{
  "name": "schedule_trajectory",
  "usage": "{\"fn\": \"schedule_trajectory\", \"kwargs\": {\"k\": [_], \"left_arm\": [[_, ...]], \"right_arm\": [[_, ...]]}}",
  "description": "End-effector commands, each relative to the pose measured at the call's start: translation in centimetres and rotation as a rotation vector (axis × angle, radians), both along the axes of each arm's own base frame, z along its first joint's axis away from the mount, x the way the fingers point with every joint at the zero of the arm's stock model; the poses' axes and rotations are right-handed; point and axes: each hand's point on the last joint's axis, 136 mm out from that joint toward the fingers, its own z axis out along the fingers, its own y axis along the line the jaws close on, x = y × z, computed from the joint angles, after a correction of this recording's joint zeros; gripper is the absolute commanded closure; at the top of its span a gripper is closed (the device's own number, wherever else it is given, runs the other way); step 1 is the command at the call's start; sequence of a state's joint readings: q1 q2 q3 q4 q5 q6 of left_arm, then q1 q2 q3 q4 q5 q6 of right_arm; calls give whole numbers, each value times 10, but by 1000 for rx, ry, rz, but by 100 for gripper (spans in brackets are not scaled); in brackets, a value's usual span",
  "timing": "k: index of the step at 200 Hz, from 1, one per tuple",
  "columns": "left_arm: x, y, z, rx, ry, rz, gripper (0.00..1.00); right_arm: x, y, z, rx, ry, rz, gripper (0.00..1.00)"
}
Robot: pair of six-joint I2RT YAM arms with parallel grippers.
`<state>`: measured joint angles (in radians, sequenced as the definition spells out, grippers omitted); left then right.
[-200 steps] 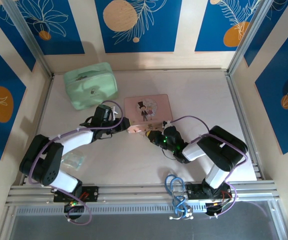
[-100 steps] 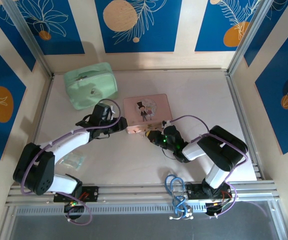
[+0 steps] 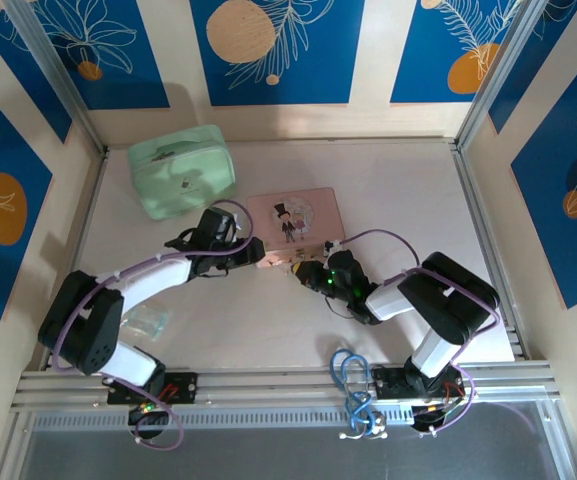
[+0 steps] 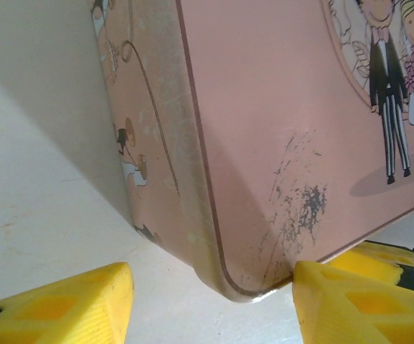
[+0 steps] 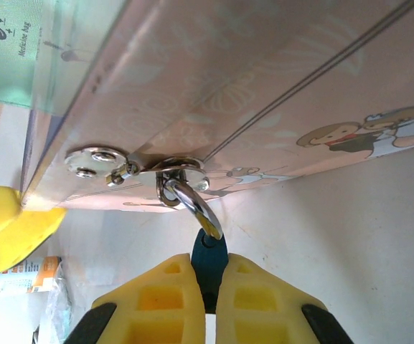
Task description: Unlock the padlock with the key
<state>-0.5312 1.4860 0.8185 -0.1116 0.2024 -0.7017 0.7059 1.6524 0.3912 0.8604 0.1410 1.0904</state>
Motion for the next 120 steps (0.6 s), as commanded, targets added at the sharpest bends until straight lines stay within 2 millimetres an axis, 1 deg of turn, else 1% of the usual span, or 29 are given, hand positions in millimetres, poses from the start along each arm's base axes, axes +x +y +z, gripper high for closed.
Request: {"fn": "schedule_trajectory", "kwargs": {"k": [1,30,67,120], "left_arm": [[6,0,-7,19,7,16,41],[3,3,-14,26,15,31,42],[3,10,-17,55,12,45,43],[5,19,-21,96,19,63,45]], "right_arm": [[3,3,12,2,-30,23,100],[1,3,13,-7,-30,26,100],[1,4,12,-9,-28,29,100],[-1,-1,11,-22,-33,32,100]]}}
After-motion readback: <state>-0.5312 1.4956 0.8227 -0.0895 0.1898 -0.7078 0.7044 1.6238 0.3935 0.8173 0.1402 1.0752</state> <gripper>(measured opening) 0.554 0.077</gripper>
